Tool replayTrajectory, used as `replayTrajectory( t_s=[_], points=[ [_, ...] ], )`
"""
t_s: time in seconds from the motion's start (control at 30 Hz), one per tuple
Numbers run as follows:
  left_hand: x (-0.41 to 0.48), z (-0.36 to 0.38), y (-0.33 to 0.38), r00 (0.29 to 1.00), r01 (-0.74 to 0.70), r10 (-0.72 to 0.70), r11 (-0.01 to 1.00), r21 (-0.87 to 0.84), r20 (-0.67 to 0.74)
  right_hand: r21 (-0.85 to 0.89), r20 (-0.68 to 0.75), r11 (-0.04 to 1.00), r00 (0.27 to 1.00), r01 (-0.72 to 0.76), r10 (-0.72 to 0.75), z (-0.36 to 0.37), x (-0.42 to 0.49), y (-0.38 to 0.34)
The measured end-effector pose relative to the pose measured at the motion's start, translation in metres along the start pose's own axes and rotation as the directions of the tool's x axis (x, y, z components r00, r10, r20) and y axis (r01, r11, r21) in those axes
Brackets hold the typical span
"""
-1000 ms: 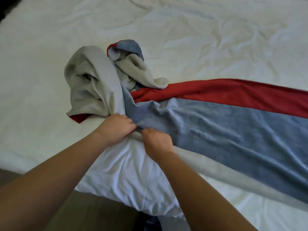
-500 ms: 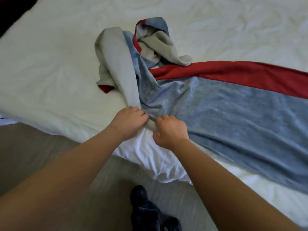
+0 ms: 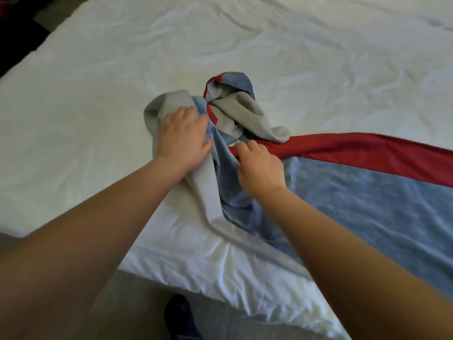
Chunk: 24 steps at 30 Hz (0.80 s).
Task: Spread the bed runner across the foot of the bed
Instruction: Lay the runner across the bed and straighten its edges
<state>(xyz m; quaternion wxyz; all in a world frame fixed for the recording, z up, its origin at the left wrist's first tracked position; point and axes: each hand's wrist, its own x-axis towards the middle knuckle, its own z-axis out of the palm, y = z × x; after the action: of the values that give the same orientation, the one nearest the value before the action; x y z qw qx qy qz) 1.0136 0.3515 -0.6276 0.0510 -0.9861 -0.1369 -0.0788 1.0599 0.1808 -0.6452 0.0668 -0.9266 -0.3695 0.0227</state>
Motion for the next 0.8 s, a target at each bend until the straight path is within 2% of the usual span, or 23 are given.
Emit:
replayTrajectory(
  t_s=[0.17,0.33,0.5,0.63,0.8],
  points=[
    [0.059,0.024,-0.035,0.982,-0.174,0.169,0.984,0.047,0.09,-0.109,0.062,0.993,0.997,-0.044,0.051,0.003,0.078,-0.019],
    [0.083,0.033,-0.057,0.969,-0.075,0.095,0.993,-0.097,0.229,-0.133,0.129,0.991,0.991,-0.002,0.02,0.003,0.149,-0.036],
    [0.089,0.055,-0.074,0.929,-0.028,0.055,0.997,-0.077,0.365,-0.201,0.287,0.978,0.958,0.058,0.002,0.017,0.193,-0.045],
    [0.091,0.066,-0.093,0.883,0.022,0.011,0.998,-0.063,0.47,-0.29,0.427,0.951,0.904,0.105,0.03,0.039,0.218,-0.047],
    [0.095,0.061,-0.11,0.84,0.057,0.042,0.985,-0.164,0.542,-0.341,0.525,0.901,0.849,0.268,-0.054,0.046,0.253,-0.057]
  ],
)
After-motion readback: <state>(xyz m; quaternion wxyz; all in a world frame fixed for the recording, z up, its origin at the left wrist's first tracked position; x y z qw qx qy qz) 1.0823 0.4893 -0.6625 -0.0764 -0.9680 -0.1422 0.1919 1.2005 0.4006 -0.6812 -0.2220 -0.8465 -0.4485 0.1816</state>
